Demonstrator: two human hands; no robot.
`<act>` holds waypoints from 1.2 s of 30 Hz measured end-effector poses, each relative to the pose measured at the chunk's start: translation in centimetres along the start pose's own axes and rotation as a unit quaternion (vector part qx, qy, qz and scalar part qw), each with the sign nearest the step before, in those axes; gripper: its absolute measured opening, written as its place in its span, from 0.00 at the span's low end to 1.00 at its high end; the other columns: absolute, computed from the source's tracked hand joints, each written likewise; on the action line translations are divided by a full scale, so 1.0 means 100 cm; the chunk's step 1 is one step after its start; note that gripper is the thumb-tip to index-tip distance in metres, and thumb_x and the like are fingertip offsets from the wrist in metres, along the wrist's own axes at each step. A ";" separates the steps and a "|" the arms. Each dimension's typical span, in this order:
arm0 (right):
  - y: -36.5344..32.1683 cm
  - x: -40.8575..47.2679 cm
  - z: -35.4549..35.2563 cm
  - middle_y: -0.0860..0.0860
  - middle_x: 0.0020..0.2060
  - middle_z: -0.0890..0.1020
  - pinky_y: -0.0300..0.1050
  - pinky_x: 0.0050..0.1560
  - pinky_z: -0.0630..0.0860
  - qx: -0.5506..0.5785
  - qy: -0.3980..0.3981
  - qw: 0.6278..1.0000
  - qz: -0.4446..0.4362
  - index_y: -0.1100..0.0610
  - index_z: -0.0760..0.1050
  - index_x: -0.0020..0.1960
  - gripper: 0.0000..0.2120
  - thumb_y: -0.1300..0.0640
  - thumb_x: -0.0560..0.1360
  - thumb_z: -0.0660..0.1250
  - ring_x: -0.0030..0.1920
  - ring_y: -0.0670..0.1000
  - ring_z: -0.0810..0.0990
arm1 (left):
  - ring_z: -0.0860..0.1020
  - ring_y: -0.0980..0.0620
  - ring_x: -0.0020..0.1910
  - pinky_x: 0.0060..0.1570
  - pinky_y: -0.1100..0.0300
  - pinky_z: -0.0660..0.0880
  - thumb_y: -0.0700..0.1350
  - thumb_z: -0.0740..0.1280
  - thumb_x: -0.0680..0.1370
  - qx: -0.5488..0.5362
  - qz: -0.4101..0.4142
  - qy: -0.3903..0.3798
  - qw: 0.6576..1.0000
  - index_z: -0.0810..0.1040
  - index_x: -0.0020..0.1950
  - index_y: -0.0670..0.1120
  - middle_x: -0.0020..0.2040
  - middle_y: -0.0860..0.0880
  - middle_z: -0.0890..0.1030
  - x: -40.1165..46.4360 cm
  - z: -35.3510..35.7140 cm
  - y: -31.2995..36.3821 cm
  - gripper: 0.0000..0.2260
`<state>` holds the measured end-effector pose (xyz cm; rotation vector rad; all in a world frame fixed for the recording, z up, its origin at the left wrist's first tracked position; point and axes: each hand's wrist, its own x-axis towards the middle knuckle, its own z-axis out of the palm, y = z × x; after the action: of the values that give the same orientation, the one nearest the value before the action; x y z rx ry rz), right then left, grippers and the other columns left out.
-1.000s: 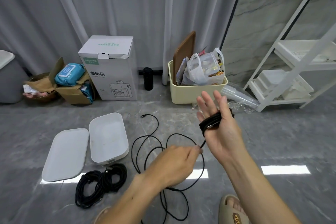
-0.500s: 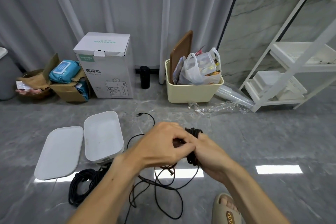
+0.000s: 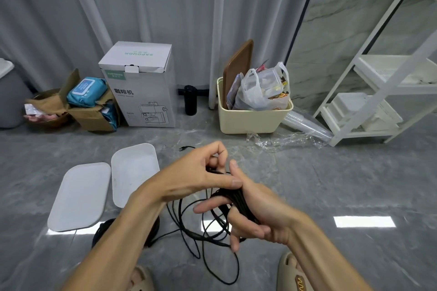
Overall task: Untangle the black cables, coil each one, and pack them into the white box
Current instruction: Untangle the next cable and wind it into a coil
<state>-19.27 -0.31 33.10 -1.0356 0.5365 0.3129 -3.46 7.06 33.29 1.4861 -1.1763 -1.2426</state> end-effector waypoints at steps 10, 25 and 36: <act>0.001 -0.002 -0.009 0.47 0.14 0.59 0.38 0.24 0.71 -0.001 -0.057 0.998 -0.036 0.61 0.84 0.54 0.40 0.25 0.70 0.58 0.16 0.46 0.53 | 0.73 0.60 0.34 0.36 0.68 0.68 0.46 0.71 0.72 -0.076 0.018 0.035 0.996 0.80 0.40 0.50 0.33 0.55 0.77 0.005 0.009 -0.008 0.02; -0.013 -0.006 -0.006 0.52 0.32 0.84 0.43 0.38 0.81 0.271 0.082 0.919 -0.274 0.57 0.84 0.58 0.18 0.53 0.74 0.62 0.30 0.51 0.82 | 0.65 0.57 0.25 0.27 0.64 0.66 0.48 0.63 0.83 0.000 -0.130 0.000 0.991 0.79 0.41 0.50 0.24 0.58 0.72 0.007 0.030 -0.028 0.12; -0.002 0.013 -0.027 0.45 0.54 0.85 0.42 0.60 0.73 0.060 0.358 0.880 -0.306 0.56 0.74 0.66 0.14 0.55 0.84 0.58 0.53 0.50 0.85 | 0.64 0.58 0.24 0.27 0.65 0.72 0.46 0.65 0.82 -0.014 -0.197 -0.047 0.979 0.81 0.58 0.44 0.29 0.58 0.72 0.008 0.031 -0.026 0.09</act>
<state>-18.77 -2.77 31.47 -1.1308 0.8363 -0.6915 -6.13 6.64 30.19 1.7092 -0.9429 -1.6009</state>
